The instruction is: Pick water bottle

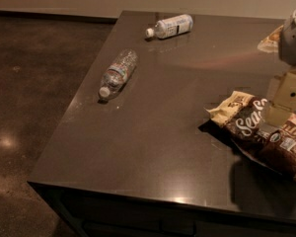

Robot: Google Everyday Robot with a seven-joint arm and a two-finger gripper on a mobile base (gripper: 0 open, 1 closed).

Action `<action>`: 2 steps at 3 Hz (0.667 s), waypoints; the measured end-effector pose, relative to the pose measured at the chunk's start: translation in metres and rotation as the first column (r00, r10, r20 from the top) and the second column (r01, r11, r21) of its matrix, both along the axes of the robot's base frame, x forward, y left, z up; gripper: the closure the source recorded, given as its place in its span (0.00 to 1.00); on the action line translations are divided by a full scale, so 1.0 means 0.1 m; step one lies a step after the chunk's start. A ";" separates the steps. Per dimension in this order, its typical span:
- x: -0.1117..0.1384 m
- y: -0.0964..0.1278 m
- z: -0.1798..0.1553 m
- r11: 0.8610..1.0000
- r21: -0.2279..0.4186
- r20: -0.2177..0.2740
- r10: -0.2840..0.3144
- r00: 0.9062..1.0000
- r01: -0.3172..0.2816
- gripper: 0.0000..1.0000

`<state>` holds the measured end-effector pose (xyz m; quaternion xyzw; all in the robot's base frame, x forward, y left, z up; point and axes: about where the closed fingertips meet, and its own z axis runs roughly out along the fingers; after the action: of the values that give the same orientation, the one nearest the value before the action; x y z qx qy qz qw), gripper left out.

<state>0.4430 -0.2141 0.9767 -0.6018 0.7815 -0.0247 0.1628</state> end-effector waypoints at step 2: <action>0.39 0.43 -0.09 0.993 0.062 0.007 0.104 0.995 -0.104 0.00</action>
Offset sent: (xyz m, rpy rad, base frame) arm 0.0636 0.0784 -0.0179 0.0972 -0.0162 0.1987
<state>0.4825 -0.1709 0.9676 -0.6361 0.7493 0.0070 0.1841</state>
